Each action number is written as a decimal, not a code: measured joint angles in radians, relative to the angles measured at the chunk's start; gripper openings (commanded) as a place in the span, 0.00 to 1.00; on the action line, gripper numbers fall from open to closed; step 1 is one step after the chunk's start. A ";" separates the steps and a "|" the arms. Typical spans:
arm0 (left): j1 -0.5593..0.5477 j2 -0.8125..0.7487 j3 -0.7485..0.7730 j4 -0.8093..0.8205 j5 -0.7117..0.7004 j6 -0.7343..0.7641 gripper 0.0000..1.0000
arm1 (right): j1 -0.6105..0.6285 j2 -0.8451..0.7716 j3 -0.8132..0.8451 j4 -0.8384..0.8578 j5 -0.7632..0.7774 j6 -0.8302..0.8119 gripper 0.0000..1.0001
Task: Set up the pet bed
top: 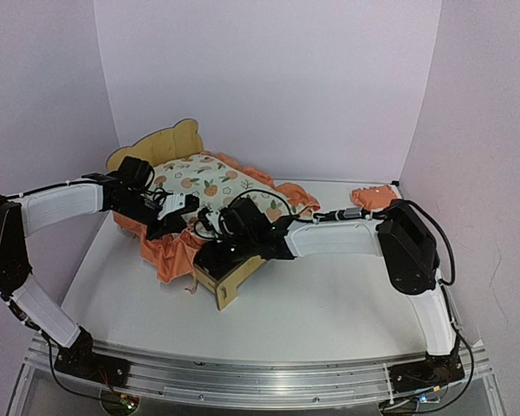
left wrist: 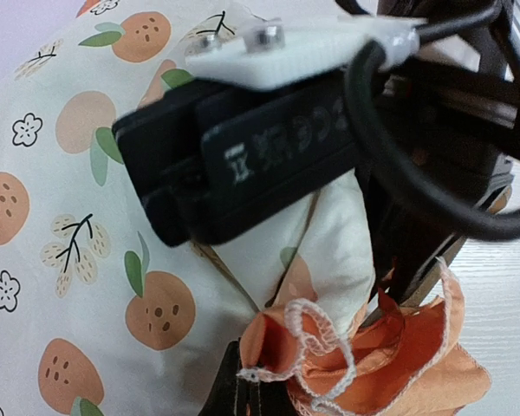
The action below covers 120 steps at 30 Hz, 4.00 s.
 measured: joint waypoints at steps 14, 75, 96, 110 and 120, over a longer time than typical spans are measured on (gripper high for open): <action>-0.079 0.006 -0.044 -0.003 -0.003 0.037 0.00 | 0.000 -0.365 -0.097 -0.396 0.381 0.138 0.62; -0.094 0.213 0.158 -0.093 -0.193 -0.011 0.62 | -0.638 -0.479 -0.260 -0.718 -0.011 0.027 0.45; -0.096 0.027 -0.115 -0.098 -0.126 0.047 0.47 | -0.570 -0.241 -0.074 -0.828 -0.031 0.120 0.38; -0.134 0.001 0.141 -0.335 0.103 -0.074 0.63 | -0.538 -0.287 -0.094 -0.779 -0.082 0.072 0.53; -0.316 0.079 0.249 -0.182 0.089 -0.190 0.72 | -0.543 -0.739 -0.395 -0.774 -0.099 -0.162 0.52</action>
